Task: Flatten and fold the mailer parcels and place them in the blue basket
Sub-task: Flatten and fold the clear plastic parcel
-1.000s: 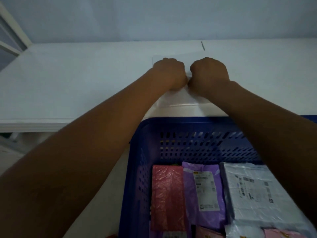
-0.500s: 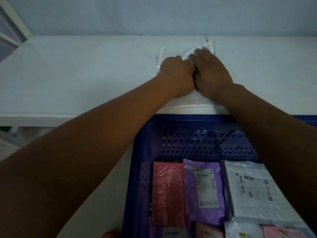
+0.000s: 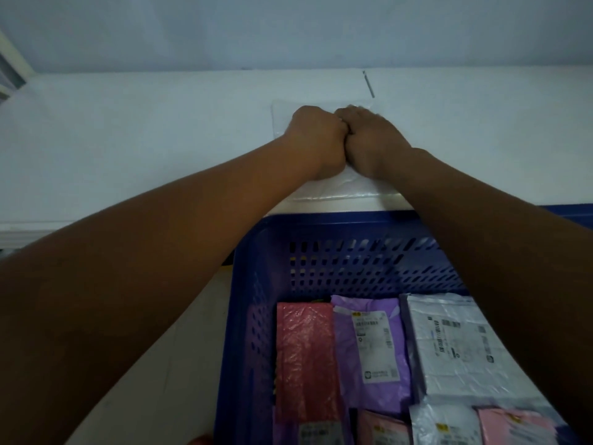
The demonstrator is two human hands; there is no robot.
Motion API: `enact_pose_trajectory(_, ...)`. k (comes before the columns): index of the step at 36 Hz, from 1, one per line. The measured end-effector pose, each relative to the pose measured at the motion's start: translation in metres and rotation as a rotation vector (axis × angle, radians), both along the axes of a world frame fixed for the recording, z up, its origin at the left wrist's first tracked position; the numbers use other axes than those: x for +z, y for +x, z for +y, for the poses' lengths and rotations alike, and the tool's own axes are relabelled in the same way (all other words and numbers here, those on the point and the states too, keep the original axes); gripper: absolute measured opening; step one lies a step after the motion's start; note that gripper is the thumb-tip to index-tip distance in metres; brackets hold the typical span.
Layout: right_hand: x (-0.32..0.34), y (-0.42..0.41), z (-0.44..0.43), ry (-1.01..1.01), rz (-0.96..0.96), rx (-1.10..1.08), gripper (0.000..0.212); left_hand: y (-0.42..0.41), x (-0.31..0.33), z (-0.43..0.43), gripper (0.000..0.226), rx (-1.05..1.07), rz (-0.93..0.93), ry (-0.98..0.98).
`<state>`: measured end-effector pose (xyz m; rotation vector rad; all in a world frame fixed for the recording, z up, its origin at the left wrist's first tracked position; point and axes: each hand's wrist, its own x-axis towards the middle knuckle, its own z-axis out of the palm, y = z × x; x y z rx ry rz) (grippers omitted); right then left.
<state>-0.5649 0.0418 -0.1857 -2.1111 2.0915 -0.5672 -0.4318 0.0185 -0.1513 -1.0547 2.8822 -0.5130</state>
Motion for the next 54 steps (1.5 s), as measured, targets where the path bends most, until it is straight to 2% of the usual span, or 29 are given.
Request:
enact_pose_trajectory(9, -0.002, 0.0, -0.002, 0.007, -0.013, -0.034, 0.041, 0.005, -0.003, -0.01, 0.043, -0.03, 0.014, -0.001)
enact_pose_trajectory(12, -0.002, 0.0, -0.003, 0.028, 0.022, -0.04, 0.042, 0.012, -0.013, -0.01, 0.052, 0.023, 0.074, 0.077)
enact_pose_trajectory(16, -0.005, -0.003, -0.007, 0.071, 0.122, -0.041, 0.063, 0.023, -0.032, -0.011, 0.056, 0.141, 0.231, 0.247)
enact_pose_trajectory(21, -0.005, -0.004, -0.01, 0.138, 0.161, -0.048, 0.054, 0.023, -0.034, -0.02, 0.061, 0.213, 0.269, 0.385)
enact_pose_trajectory(28, -0.005, -0.003, -0.005, 0.161, 0.295, -0.064, 0.058, 0.029, -0.03, -0.031, 0.067, 0.207, 0.232, 0.35)
enact_pose_trajectory(34, -0.004, -0.001, -0.005, 0.166, 0.289, -0.2, 0.064, 0.028, -0.028, -0.034, 0.074, 0.282, 0.268, 0.36)
enact_pose_trajectory(37, -0.007, -0.002, -0.004, 0.166, 0.235, -0.314, 0.066, 0.027, -0.031, -0.037, 0.07, 0.35, 0.303, 0.373)
enact_pose_trajectory(39, -0.006, 0.0, -0.001, 0.123, 0.282, -0.353, 0.056, 0.027, -0.031, -0.037, 0.069, 0.378, 0.31, 0.379)
enact_pose_trajectory(41, -0.001, -0.002, 0.002, 0.032, 0.322, -0.333, 0.036, 0.026, -0.027, -0.035, 0.069, 0.383, 0.303, 0.379)
enact_pose_trajectory(43, 0.006, -0.01, 0.004, -0.071, 0.169, -0.377, 0.031, 0.025, -0.018, -0.034, 0.069, 0.387, 0.255, 0.367)
enact_pose_trajectory(46, 0.015, -0.02, 0.012, -0.202, -0.475, -0.557, 0.032, 0.027, 0.001, -0.032, 0.071, 0.436, 0.156, 0.396)
enact_pose_trajectory(48, 0.021, -0.023, 0.015, -0.221, -0.641, -0.586, 0.031, 0.029, 0.009, -0.028, 0.083, 0.486, 0.094, 0.376)
enact_pose_trajectory(50, 0.029, -0.024, 0.019, -0.137, -0.602, -0.618, 0.029, 0.029, 0.012, -0.021, 0.095, 0.56, 0.019, 0.31)
enact_pose_trajectory(51, 0.033, -0.023, 0.021, -0.101, -0.458, -0.61, 0.025, 0.029, 0.013, -0.017, 0.099, 0.598, -0.026, 0.267)
enact_pose_trajectory(54, 0.039, -0.003, 0.029, -0.111, -0.249, -0.575, 0.023, 0.03, 0.02, -0.005, 0.104, 0.623, -0.149, 0.154)
